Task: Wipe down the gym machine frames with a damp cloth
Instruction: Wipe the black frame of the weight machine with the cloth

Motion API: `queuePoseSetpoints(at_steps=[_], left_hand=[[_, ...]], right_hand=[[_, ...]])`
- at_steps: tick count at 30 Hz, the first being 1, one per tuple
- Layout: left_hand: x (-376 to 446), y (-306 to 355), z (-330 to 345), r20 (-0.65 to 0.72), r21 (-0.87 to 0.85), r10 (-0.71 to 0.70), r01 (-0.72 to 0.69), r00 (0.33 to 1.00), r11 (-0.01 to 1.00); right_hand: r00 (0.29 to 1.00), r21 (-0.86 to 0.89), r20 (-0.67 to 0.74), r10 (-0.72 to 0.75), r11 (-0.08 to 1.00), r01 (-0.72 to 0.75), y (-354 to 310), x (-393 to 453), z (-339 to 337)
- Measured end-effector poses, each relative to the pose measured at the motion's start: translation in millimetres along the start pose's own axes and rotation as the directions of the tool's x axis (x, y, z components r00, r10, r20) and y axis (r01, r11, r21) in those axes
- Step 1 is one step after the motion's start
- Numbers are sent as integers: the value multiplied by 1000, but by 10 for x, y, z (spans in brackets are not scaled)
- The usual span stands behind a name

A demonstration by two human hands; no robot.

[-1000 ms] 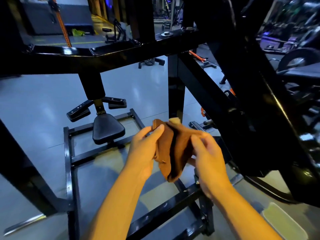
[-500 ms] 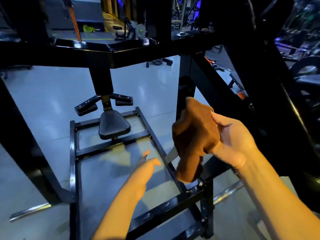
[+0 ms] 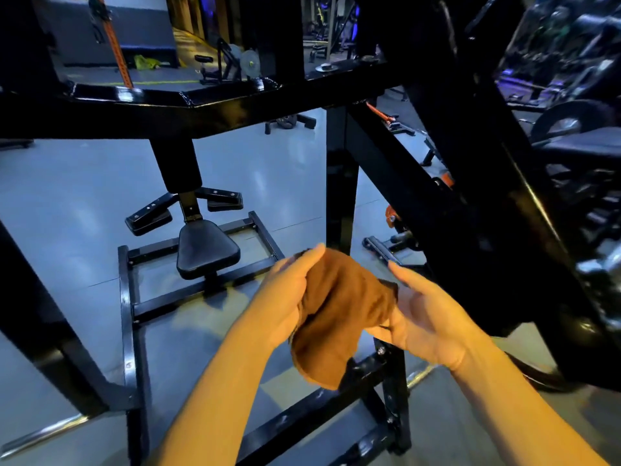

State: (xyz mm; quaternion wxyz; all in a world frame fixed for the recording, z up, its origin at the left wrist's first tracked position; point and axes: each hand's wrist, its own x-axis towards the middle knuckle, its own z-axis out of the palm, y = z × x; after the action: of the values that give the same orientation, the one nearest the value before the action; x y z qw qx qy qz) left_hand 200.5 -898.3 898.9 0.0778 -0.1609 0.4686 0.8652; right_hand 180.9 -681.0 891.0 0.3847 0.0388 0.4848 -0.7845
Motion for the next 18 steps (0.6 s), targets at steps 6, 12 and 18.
queuePoseSetpoints(at_steps=[6, 12, 18], left_hand=[[16, 34, -157, -31, 147, 9, -4, 999, 989], [87, 17, -240, -202, 396, 79, 7, 976, 918], [54, -56, -275, -355, 439, 266, -92, 896, 894]], right_hand=[[959, -355, -220, -179, 930, 92, 8, 13, 61], [792, -448, -364, -491, 837, 313, 193, 112, 92], [785, -631, -287, -550, 725, 277, 213, 189, 143]])
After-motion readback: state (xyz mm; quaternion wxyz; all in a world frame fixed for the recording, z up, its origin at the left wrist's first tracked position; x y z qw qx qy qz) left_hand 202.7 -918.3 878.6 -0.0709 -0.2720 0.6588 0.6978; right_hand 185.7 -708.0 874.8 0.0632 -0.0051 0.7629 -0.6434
